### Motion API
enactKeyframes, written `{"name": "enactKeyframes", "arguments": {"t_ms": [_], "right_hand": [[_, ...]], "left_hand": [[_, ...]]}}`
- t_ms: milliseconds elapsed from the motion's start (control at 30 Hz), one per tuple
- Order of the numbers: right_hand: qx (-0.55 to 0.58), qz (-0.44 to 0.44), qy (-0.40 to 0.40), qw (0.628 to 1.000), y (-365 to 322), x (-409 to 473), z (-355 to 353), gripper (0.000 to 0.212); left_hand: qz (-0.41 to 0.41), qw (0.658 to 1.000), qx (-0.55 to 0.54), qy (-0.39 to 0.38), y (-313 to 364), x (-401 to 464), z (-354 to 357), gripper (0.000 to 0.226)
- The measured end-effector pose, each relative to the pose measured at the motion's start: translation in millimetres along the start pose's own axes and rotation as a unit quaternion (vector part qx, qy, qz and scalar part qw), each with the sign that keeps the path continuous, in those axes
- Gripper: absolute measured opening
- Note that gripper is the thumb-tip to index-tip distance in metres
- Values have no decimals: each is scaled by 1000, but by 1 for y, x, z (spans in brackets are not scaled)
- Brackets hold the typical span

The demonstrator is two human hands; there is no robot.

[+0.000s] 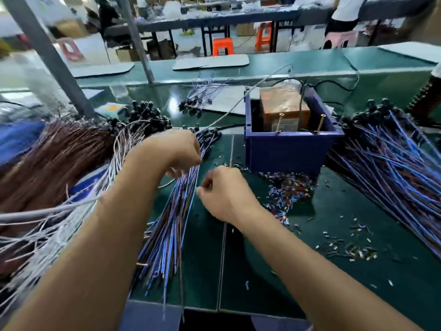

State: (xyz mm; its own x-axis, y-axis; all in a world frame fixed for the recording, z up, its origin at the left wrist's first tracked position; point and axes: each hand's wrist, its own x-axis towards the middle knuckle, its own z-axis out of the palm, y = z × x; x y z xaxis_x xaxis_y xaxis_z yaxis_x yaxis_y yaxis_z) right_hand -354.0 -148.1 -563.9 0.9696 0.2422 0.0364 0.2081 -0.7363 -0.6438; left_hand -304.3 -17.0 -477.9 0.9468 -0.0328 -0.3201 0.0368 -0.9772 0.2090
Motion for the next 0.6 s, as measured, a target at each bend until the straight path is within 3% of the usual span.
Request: {"name": "enactKeyframes", "arguments": {"t_ms": [100,167,267,400,533,600], "right_hand": [[0,19,17,1000,-12,19,15,55],[-35,14,23,999,-15,25,20,59],[-55,9,2,998,-12,30,20,57],[-14,54,-37,998,-8,32,13,47],[2,63,-30,998,-10,30,10,48],[4,63,-32,997,-10,27,9,47]], "left_hand": [[-8,1000,4,11,5,16,-3,18],[-10,998,22,57,10,27,1,17],[-9,985,59,161,15,42,14,10],[-35,975,53,212,19,54,29,13],[-56,972,51,222,18,61,32,25],[-54,976,40,206,17,60,31,16]]}}
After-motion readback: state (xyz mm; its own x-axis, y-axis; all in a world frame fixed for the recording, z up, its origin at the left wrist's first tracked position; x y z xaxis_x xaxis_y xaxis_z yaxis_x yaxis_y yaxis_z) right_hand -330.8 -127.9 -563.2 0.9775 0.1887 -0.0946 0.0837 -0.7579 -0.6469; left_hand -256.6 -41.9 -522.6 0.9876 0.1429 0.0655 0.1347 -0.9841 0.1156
